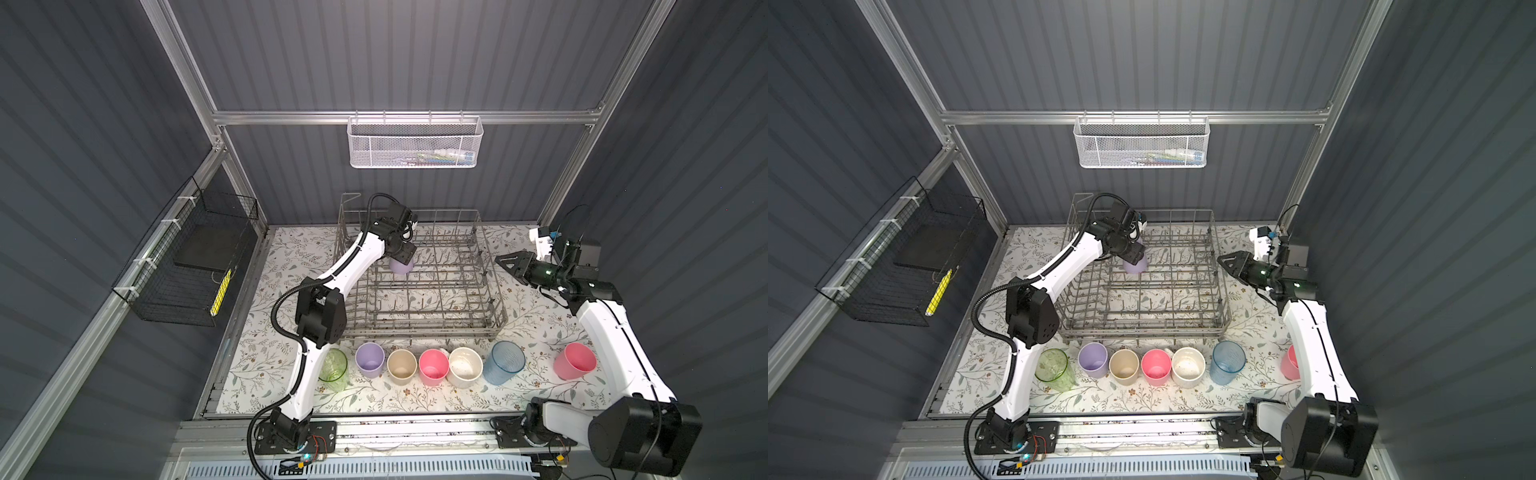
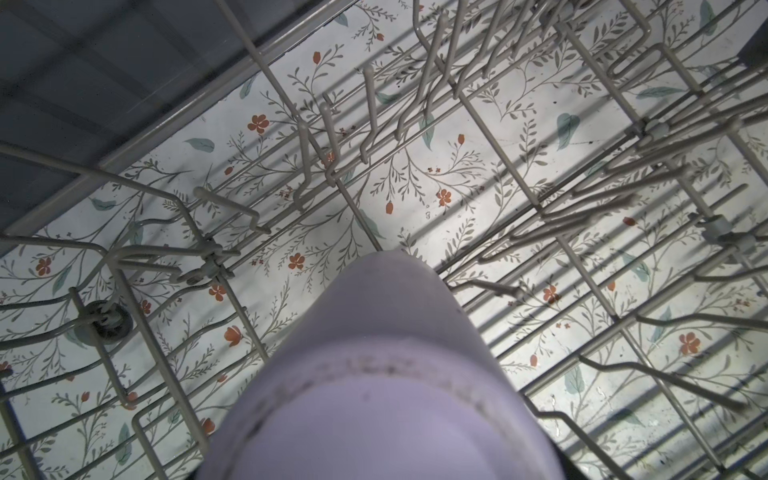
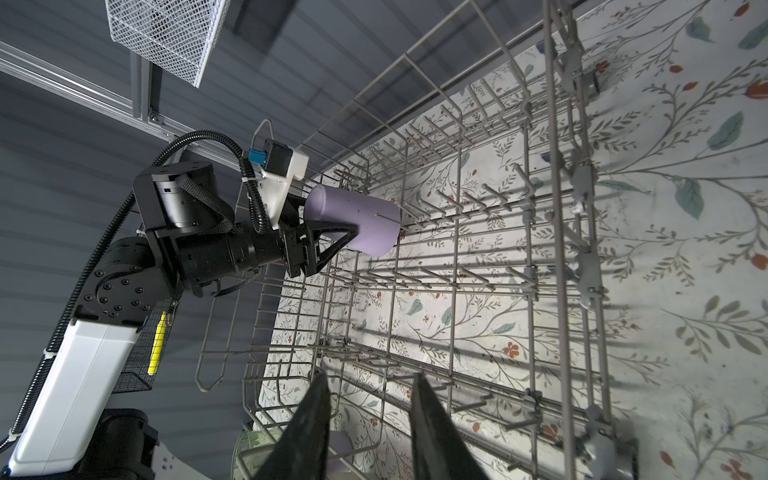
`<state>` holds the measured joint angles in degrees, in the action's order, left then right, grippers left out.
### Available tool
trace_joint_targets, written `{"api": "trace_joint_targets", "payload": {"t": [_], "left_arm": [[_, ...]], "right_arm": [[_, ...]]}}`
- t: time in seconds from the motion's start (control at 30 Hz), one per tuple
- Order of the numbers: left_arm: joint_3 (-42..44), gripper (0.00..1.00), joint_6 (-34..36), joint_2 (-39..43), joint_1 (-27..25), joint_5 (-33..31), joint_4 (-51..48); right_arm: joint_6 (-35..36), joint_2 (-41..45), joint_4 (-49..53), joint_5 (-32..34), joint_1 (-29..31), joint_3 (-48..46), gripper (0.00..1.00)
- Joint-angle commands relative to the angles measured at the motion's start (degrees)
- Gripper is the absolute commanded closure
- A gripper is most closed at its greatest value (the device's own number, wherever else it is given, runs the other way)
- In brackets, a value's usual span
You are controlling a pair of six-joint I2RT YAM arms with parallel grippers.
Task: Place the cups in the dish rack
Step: 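Turn the lavender cup upside down and lower it into the rack with the left gripper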
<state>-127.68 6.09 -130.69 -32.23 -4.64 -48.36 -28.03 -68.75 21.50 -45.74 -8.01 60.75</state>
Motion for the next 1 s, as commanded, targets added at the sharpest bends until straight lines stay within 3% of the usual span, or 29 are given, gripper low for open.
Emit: {"api": "trace_joint_targets", "payload": {"t": [0.0, 0.3, 0.5, 0.7, 0.97], "left_arm": [[-0.03, 0.60, 0.62, -1.84, 0.24, -3.42, -1.38], [1.82, 0.30, -0.73, 0.06, -0.20, -3.62, -0.41], [1.91, 0.13, -1.54, 1.95, -0.20, -2.39, -0.95], [2.93, 0.06, -1.69, 4.28, -0.20, -2.99, -0.49], [5.35, 0.00, -0.86, 10.09, -0.20, -2.53, 2.70]], "right_arm": [[0.74, -0.16, -0.04, -0.76, -0.34, -0.81, 0.65], [1.30, 0.18, 0.47, -0.98, -0.32, -0.73, 0.62], [2.44, 0.42, 4.55, 0.01, -0.34, 0.41, 0.46], [2.84, 2.16, 6.89, 3.31, -0.26, 1.19, 0.38], [4.31, 6.70, 13.49, 9.83, -0.36, 3.53, 0.37]]}}
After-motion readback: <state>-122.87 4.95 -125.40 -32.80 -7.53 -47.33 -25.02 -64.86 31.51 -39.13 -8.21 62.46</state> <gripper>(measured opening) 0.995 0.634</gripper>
